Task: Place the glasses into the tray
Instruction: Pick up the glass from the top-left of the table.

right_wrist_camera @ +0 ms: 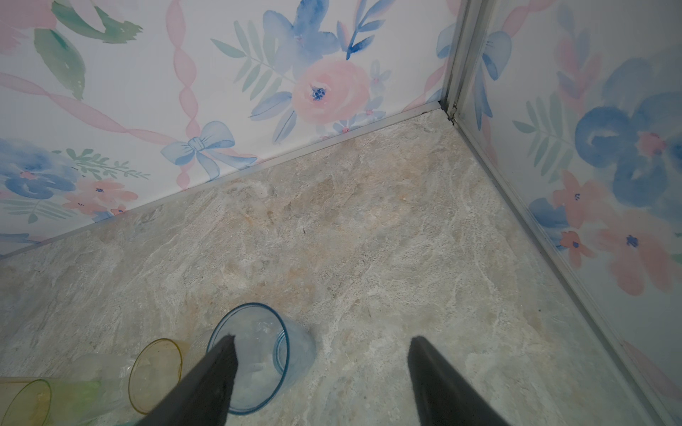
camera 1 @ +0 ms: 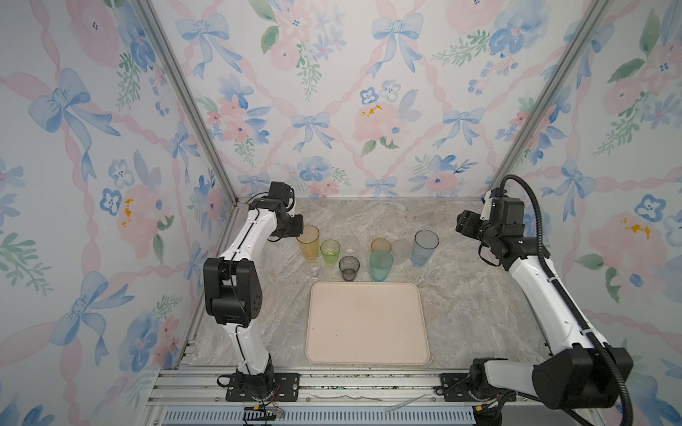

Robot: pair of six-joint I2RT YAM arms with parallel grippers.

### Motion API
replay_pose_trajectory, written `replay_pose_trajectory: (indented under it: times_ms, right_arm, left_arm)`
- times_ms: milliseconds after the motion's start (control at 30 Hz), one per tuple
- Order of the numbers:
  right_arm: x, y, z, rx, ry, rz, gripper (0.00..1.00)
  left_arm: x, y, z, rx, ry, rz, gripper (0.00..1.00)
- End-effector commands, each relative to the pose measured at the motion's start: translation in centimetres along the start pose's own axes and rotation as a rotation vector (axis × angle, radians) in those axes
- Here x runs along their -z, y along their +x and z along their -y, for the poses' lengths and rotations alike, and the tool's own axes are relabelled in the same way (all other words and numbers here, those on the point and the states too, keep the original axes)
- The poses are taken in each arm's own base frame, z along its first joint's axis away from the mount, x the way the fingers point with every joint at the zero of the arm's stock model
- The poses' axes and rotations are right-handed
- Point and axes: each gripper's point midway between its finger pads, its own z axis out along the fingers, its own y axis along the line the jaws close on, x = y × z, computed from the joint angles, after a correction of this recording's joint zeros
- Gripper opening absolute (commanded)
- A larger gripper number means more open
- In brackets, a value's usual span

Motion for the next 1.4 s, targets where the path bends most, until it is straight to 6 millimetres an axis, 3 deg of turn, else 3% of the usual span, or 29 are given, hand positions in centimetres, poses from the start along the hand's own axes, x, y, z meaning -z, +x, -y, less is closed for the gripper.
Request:
replay_pose_trajectory:
  times_ms: [0, 433, 767, 867, 900, 1033, 1233, 1367]
  right_arm:
    - [0.1, 0.4, -0.2, -0.009, -0.005, -0.001, 0.76]
    - [0.1, 0.7, 0.8, -0.025, 0.013, 0.001, 0.76]
    - [0.0, 0.9, 1.2, -0.037, 0.013, -0.004, 0.76]
    - [0.0, 0.8, 1.3, -0.043, 0.012, 0.000, 0.76]
    - [0.0, 0.8, 1.2, -0.041, 0.010, 0.000, 0.76]
    - [-0.1, 0.7, 1.3, -0.045, 0.008, 0.001, 0.76]
    - [-0.3, 1.0, 1.3, -0.046, 0.005, -0.005, 0.76]
    - [-0.4, 0.9, 1.1, -0.047, -0.006, -0.007, 0.76]
  left_arm:
    - [-0.5, 0.2, 0.4, -0.031, -0.002, -0.030, 0.26]
    - [-1.0, -0.4, 0.2, -0.072, -0.058, -0.056, 0.17]
    - [-1.8, 0.4, 0.1, -0.095, -0.075, -0.099, 0.16]
    - [-1.8, 0.3, 0.2, -0.100, -0.078, -0.099, 0.09]
    - [-1.8, 0.3, 0.2, -0.100, -0.077, -0.102, 0.00]
    - [-1.8, 0.3, 0.0, -0.098, -0.086, -0.104, 0.00]
    - [-0.4, -1.3, -0.2, -0.103, -0.114, -0.048, 0.00]
    - [2.3, -3.9, -0.1, -0.112, -0.136, 0.046, 0.00]
